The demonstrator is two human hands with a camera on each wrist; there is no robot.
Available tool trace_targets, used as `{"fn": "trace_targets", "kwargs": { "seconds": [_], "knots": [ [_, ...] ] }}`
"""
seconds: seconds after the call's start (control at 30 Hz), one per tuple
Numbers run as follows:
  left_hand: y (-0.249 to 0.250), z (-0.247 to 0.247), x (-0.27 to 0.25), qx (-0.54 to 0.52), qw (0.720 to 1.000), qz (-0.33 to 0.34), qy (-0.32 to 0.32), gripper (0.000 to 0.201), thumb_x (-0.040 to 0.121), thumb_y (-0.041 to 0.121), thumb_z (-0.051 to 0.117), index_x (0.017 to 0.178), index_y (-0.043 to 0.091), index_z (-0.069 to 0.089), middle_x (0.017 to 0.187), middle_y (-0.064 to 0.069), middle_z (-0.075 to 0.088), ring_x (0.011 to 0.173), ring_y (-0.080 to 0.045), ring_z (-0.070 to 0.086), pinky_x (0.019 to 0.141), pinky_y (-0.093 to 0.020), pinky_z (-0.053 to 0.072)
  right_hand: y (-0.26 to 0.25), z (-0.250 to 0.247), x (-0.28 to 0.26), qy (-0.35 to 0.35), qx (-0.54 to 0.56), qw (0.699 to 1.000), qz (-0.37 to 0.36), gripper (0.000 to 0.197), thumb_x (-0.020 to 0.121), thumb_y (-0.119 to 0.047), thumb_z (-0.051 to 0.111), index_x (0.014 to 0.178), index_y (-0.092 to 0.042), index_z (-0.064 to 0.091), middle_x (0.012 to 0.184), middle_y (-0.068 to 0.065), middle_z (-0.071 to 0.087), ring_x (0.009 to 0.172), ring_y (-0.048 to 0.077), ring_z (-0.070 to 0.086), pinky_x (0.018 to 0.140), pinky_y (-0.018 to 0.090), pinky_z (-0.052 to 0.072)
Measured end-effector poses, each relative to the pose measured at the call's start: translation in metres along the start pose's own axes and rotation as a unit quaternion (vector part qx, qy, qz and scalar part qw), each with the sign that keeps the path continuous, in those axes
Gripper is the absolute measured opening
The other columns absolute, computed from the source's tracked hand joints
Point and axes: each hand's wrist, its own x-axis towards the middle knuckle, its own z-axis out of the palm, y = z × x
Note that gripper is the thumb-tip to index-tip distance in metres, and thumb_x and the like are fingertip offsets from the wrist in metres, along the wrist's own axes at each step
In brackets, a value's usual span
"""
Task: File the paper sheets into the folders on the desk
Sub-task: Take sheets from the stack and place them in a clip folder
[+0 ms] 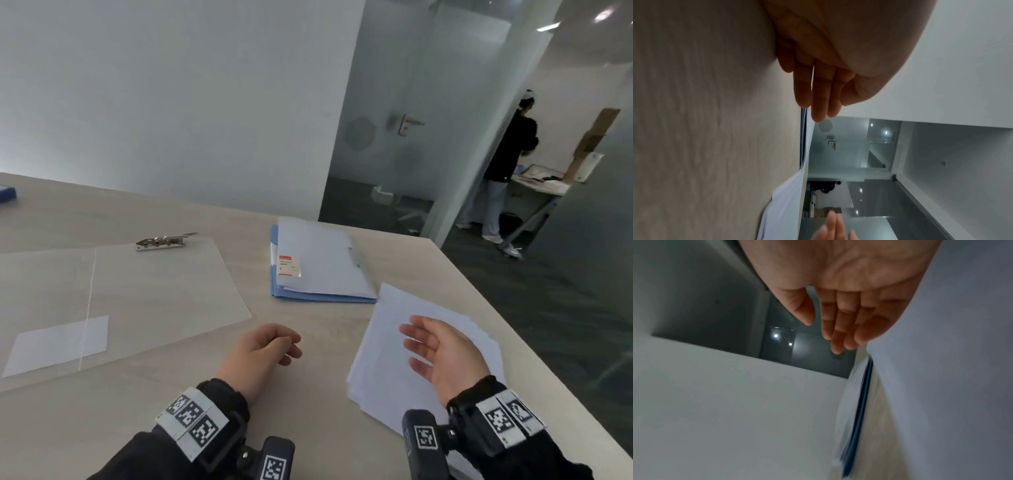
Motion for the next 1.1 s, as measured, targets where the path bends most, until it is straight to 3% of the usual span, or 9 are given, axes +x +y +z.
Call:
{"fn": "trace_targets", "kwargs": {
  "seconds": [0.13,0.2,0.3,0.37,0.47,0.6,0.8,0.97,1.1],
  "knots": [
    [0.005,0.041,-0.004,0.026,1.0,0.005,0.0,0.025,0.09,0.01,0.053,0.083,0.023,0.073,0.082,0.007,0.076,0.088,-0.011,0.066,0.079,-0.023,0.044,0.007,-0.079,-0.018,0.117,-0.053,0.989,-0.069,0.019,0.093,-0.018,0.054,0.097,-0.013,0.071,0.107,0.005,0.073,0.1,0.021,0.061,0.083,0.037,0.045],
    [0.007,0.063,-0.003,0.068,0.998,0.003,0.001,0.025,0.089,0.013,0.052,0.086,0.028,0.072,0.094,0.012,0.072,0.095,-0.01,0.063,0.088,-0.027,0.046,0.011,-0.109,-0.027,0.152,-0.052,0.985,-0.066,0.018,0.093,-0.016,0.054,0.101,-0.011,0.069,0.105,0.002,0.068,0.1,0.018,0.06,0.09,0.036,0.045],
    [0.009,0.093,0.001,0.125,0.992,-0.011,-0.01,0.028,0.088,0.021,0.049,0.105,0.034,0.068,0.119,0.009,0.066,0.114,-0.017,0.059,0.104,-0.038,0.045,0.02,-0.139,-0.034,0.163,-0.034,0.985,-0.037,0.015,0.095,-0.014,0.051,0.098,-0.016,0.066,0.104,0.001,0.063,0.096,0.016,0.058,0.094,0.036,0.045],
    [0.007,0.11,0.004,0.173,0.985,-0.009,-0.021,0.04,0.086,0.028,0.046,0.122,0.038,0.06,0.139,0.011,0.055,0.129,-0.018,0.048,0.112,-0.04,0.036,0.025,-0.15,-0.036,0.154,0.019,0.988,-0.002,0.013,0.096,-0.014,0.052,0.101,-0.016,0.063,0.114,0.009,0.06,0.107,0.022,0.057,0.102,0.038,0.045],
    [0.009,0.135,0.007,0.348,0.935,0.009,-0.062,0.054,0.091,0.034,0.04,0.144,0.037,0.036,0.158,0.018,0.025,0.149,-0.013,0.017,0.122,-0.043,0.005,0.029,-0.159,-0.036,0.12,0.114,0.985,0.039,0.03,0.096,-0.013,0.054,0.124,-0.005,0.055,0.12,0.015,0.055,0.12,0.031,0.053,0.107,0.043,0.042],
    [0.015,0.149,0.005,0.457,0.882,-0.008,-0.113,0.064,0.089,0.04,0.034,0.151,0.035,0.02,0.162,0.016,0.007,0.151,-0.015,-0.006,0.119,-0.048,-0.012,0.031,-0.161,-0.04,0.089,0.174,0.979,0.061,0.032,0.096,-0.014,0.053,0.127,-0.005,0.051,0.123,0.017,0.057,0.11,0.032,0.059,0.098,0.045,0.046],
    [0.014,0.147,0.001,0.485,0.864,-0.012,-0.133,0.066,0.086,0.042,0.035,0.15,0.042,0.019,0.162,0.018,0.003,0.15,-0.013,-0.011,0.118,-0.049,-0.015,0.029,-0.161,-0.046,0.076,0.179,0.977,0.084,0.025,0.097,-0.013,0.05,0.118,-0.001,0.052,0.102,0.017,0.067,0.093,0.03,0.065,0.067,0.04,0.051],
    [0.015,0.146,0.001,0.48,0.867,-0.009,-0.135,0.069,0.085,0.046,0.037,0.151,0.039,0.016,0.162,0.019,0.003,0.15,-0.012,-0.01,0.119,-0.048,-0.014,0.029,-0.162,-0.043,0.053,0.13,0.985,0.098,0.028,0.095,-0.014,0.051,0.115,0.001,0.064,0.106,0.017,0.075,0.102,0.034,0.069,0.075,0.041,0.055],
    [0.017,0.147,0.001,0.501,0.853,-0.012,-0.142,0.069,0.085,0.048,0.036,0.151,0.041,0.015,0.162,0.017,0.0,0.15,-0.014,-0.011,0.119,-0.05,-0.013,0.024,-0.161,-0.042,0.033,0.087,0.991,0.097,0.024,0.094,-0.014,0.053,0.106,-0.002,0.069,0.099,0.016,0.077,0.091,0.032,0.071,0.073,0.038,0.057]
  ]
}}
